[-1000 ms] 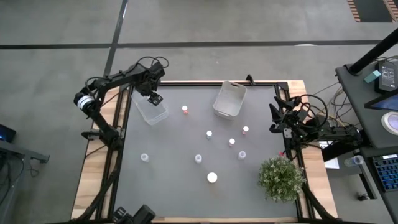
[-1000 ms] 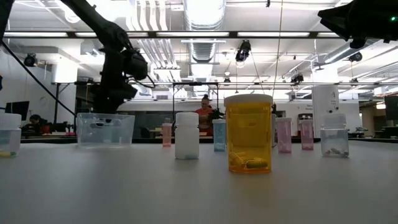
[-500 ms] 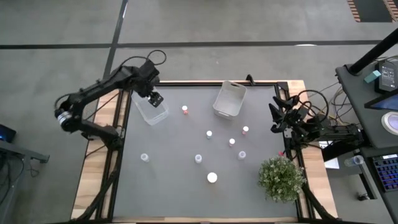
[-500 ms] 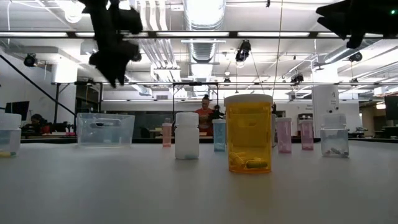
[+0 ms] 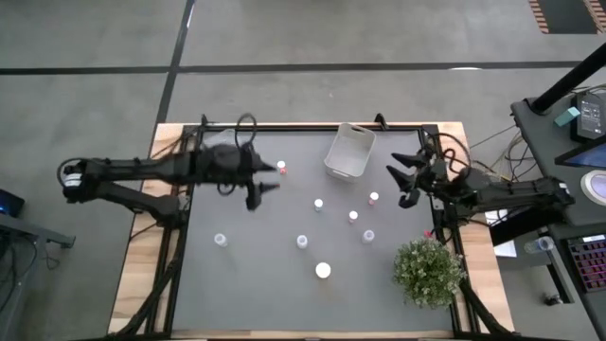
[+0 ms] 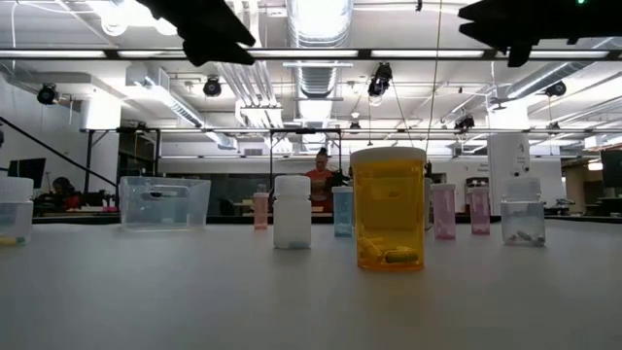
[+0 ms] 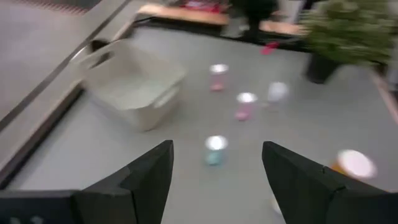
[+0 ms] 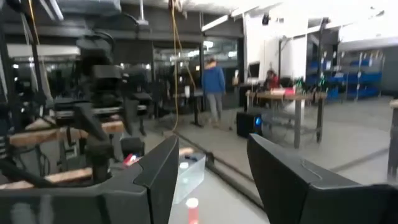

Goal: Pick and place medicine bottles into bin by pill shape (circle, oval)
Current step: Put the white middle pill bottle into the gray bin

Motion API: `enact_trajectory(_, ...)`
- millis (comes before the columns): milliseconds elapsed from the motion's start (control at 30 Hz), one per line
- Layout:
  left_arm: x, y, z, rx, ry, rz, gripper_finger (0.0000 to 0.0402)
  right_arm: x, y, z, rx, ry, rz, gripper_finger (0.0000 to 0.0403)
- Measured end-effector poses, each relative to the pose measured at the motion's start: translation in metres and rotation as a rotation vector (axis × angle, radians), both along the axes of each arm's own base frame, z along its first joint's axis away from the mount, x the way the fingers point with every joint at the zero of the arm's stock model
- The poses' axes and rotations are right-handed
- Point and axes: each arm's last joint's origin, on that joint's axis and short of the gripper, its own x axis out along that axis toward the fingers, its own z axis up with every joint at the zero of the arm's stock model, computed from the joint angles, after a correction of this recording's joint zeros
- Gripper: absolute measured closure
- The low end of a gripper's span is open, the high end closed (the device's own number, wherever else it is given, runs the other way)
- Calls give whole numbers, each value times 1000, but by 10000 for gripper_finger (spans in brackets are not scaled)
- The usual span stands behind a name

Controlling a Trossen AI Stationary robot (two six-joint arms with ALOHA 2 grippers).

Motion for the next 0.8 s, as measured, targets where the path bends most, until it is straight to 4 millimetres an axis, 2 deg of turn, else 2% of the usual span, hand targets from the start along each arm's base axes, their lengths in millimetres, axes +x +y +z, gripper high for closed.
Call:
enact_trajectory(167,-1,-21,-26,2,-20,-93,171,22,1,0,45,83,3,220)
enact_trajectory(433,-7,-24,-52,48,58,-128,171,66,5,14,62,175,22,220)
enact_trajectory(500,-9,-24,-55,83,68,-146,171,78,7,24,62,185,24,220)
enact_trajectory(600,-13,-24,-56,136,72,-173,171,97,8,29,91,274,16,220)
enact_trajectory(667,-16,-24,-52,191,60,-197,171,110,8,27,115,361,9,220)
enact_trajectory(800,-26,-22,-42,307,21,-210,171,134,9,38,179,429,-9,220)
